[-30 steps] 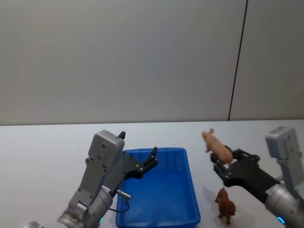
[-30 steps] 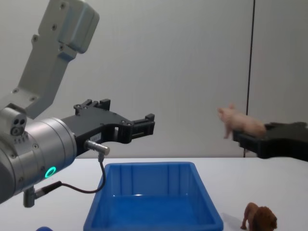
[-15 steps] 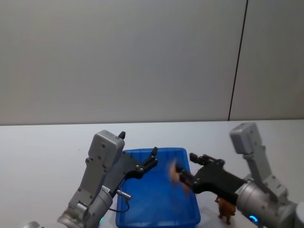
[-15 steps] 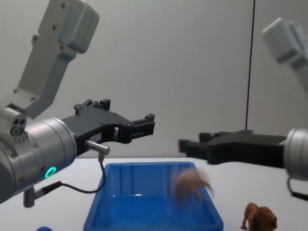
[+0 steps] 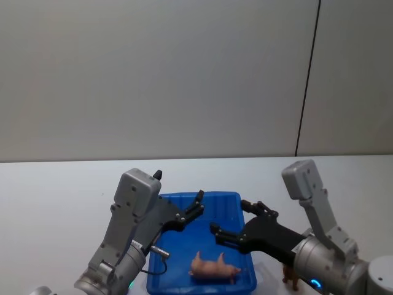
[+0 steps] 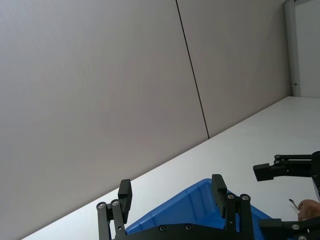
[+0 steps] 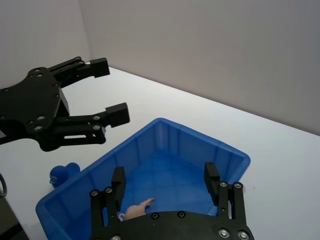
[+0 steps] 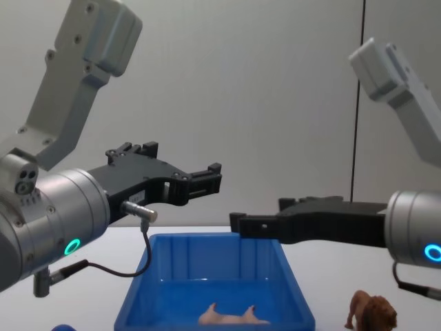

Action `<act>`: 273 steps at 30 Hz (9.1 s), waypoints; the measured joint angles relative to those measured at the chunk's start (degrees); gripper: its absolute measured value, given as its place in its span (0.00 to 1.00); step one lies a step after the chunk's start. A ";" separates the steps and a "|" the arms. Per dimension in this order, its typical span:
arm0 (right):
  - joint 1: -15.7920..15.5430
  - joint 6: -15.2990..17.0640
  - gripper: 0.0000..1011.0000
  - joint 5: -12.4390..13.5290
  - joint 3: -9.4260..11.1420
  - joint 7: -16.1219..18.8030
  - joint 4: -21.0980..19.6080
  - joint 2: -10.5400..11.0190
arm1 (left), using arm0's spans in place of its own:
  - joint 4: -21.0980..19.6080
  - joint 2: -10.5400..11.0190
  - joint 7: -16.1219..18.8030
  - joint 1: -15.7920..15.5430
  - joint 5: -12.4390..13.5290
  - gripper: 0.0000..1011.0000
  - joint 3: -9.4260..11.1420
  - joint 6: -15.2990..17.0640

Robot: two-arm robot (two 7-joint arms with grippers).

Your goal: Pick up the two dolls from the table and place them into the box.

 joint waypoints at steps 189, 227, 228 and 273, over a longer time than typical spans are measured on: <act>-8.53 -4.12 0.99 8.14 6.70 -5.65 -7.55 10.93 | -7.33 11.88 12.63 15.38 -9.81 0.99 -3.77 4.16; -8.62 -4.11 0.99 8.15 6.73 -5.65 -7.59 11.01 | 4.88 9.01 1.00 13.63 -10.67 0.86 -4.27 2.48; -8.62 -4.11 0.99 8.14 6.73 -5.65 -7.59 11.01 | 5.36 8.76 0.70 13.32 -10.47 0.82 -4.28 2.44; -8.61 -4.11 0.99 8.14 6.73 -5.65 -7.58 11.01 | 3.51 -0.21 -8.58 0.31 1.91 0.77 -4.11 -0.49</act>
